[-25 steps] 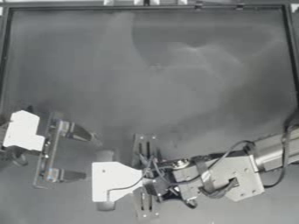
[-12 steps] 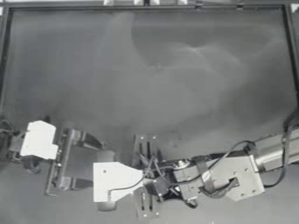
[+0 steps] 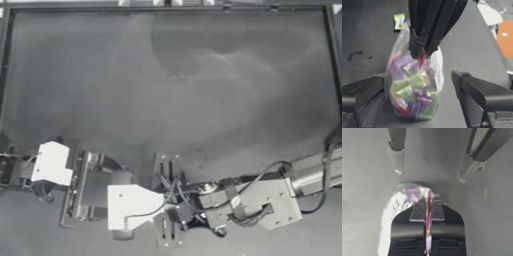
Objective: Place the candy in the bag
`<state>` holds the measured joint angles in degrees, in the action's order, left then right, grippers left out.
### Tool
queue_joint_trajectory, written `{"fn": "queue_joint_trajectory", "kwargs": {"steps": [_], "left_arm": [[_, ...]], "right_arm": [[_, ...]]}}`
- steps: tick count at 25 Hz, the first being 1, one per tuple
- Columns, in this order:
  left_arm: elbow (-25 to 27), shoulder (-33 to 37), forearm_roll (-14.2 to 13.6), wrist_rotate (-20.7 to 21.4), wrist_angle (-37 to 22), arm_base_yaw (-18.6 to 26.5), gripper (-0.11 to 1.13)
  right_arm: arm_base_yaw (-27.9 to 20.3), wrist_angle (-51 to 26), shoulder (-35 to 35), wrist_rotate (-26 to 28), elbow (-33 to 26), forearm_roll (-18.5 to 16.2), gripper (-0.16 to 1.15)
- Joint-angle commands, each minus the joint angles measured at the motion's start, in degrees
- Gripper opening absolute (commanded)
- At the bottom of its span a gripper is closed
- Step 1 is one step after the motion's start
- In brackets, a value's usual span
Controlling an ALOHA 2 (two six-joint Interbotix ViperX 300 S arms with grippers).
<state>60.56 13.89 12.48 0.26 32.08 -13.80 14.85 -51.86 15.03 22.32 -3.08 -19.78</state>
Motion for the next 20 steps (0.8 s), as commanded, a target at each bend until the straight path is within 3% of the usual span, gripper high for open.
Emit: {"fn": "queue_joint_trajectory", "kwargs": {"steps": [1,16,20], "left_arm": [[-1.14,0.62,0.26,0.09,0.53,-0.09,1.00],[-1.23,-0.97,2.46,-0.26,3.52,-1.49,1.00],[-5.01,-3.52,2.64,0.35,1.32,-1.41,1.00]], "right_arm": [[0.09,0.18,-3.43,0.00,-0.79,-0.44,0.04],[0.09,0.26,-3.43,-0.18,-0.88,-0.62,0.04],[0.09,0.35,-3.43,-0.09,-0.88,-0.62,0.04]]}}
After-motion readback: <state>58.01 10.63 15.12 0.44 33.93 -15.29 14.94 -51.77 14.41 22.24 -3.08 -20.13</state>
